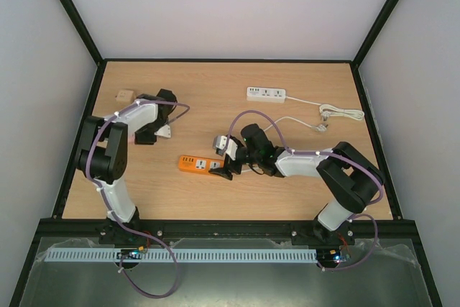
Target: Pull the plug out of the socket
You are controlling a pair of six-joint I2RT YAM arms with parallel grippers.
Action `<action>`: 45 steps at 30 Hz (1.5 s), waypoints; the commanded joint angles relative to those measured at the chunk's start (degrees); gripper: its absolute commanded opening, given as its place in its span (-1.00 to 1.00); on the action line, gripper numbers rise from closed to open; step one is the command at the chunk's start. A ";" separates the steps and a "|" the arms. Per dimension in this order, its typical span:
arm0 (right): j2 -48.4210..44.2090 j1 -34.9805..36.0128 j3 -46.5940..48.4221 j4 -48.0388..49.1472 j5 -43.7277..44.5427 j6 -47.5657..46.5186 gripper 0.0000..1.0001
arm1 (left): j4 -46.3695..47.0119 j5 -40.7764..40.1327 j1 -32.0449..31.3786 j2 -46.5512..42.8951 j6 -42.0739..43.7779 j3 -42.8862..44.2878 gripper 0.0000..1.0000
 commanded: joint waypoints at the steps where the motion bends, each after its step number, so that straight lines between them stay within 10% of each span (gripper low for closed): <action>1: -1.59 -0.09 -0.46 1.37 0.13 -0.92 0.97 | 0.34 -4.02 -0.36 2.40 0.30 -0.85 -0.04; 26: -0.91 -0.11 -0.41 0.92 0.49 -1.70 0.97 | -0.90 1.14 -0.34 1.57 -0.19 2.82 0.98; 45: 1.19 -0.13 11.49 -18.62 3.63 -6.77 0.99 | 8.18 29.08 9.32 -11.27 -8.88 10.78 0.98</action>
